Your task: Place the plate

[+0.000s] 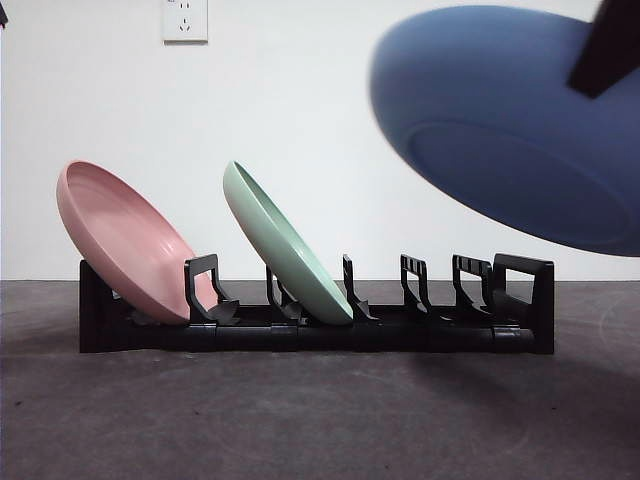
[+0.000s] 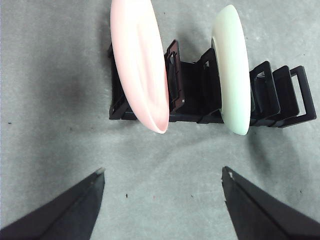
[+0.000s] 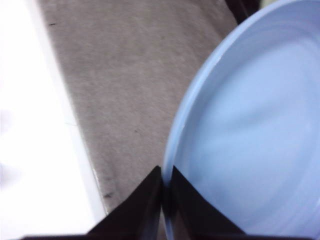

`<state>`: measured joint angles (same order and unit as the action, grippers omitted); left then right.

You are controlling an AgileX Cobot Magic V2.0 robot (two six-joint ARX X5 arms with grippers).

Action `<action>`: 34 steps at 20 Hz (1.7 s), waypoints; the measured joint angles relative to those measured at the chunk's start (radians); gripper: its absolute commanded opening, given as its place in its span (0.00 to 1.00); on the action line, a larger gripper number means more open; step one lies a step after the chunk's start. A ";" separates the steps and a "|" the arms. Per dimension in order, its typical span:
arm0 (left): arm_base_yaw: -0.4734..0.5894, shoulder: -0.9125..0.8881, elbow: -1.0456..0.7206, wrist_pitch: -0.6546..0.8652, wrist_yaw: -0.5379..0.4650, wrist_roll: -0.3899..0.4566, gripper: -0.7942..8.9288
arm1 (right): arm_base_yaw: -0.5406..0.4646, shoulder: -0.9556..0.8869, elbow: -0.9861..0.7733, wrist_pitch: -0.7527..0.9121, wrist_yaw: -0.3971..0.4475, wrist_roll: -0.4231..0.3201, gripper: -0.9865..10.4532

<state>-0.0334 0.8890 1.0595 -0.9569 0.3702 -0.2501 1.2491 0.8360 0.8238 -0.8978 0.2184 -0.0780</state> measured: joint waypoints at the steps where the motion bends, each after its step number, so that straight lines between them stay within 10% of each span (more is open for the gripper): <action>1: 0.000 0.000 0.000 0.000 0.000 0.000 0.47 | 0.026 0.031 0.000 0.009 0.008 0.001 0.10; 19: 0.000 0.000 0.000 0.000 0.000 0.003 0.47 | 0.062 0.602 0.000 0.435 0.014 -0.169 0.10; 34: 0.000 0.000 0.000 0.000 0.000 0.022 0.47 | -0.005 0.679 0.000 0.409 0.018 -0.276 0.20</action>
<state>-0.0334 0.8890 1.0595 -0.9569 0.3702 -0.2283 1.2446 1.5146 0.8242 -0.4889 0.2367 -0.3538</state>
